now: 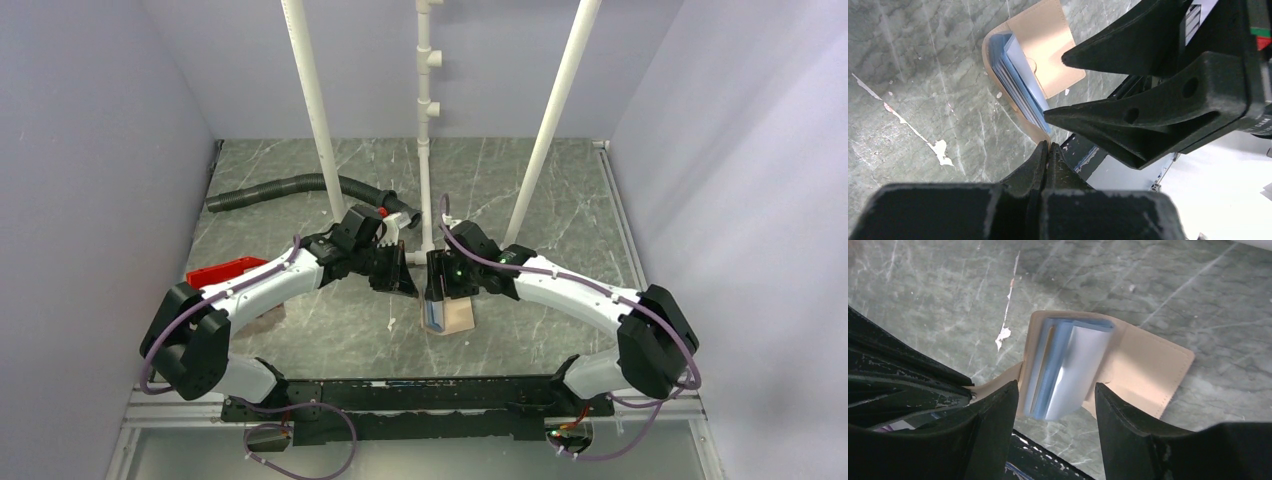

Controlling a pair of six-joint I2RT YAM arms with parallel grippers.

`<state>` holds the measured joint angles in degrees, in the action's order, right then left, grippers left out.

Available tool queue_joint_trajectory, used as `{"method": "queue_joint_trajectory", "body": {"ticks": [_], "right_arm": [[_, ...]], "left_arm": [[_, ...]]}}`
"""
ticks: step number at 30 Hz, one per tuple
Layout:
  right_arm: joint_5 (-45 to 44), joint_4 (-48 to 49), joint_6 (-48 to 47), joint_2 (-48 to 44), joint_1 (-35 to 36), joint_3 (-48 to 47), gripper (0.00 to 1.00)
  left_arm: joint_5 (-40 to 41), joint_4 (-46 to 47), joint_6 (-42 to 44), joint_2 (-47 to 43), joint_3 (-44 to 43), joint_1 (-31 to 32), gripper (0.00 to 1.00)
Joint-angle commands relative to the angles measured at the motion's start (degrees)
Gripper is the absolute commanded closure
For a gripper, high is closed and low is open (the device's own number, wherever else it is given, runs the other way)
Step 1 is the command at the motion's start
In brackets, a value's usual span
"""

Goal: Put the credit cards into the card holder
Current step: Open the card holder at the center of the board.

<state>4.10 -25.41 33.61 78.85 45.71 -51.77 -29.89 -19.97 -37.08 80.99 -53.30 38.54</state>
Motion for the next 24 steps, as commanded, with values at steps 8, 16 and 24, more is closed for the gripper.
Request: {"method": "queue_joint_trajectory", "body": {"ticks": [8,16,24], "right_arm": [[0.67,2.00,-0.38,3.28,1.34,-1.39,0.54],[1.24,3.61,0.49,3.96,1.81,-0.16,0.57],[-0.74,1.91,0.84,5.35,2.19,-0.09,0.64]], "left_arm": [[-0.80,1.14,0.17,-1.25,-0.94,-0.18,1.00],[-0.96,0.87,0.40,-1.26,-1.11,-0.14,1.00],[-0.70,0.62,0.33,-1.70,-0.96,-0.14,1.00]]}}
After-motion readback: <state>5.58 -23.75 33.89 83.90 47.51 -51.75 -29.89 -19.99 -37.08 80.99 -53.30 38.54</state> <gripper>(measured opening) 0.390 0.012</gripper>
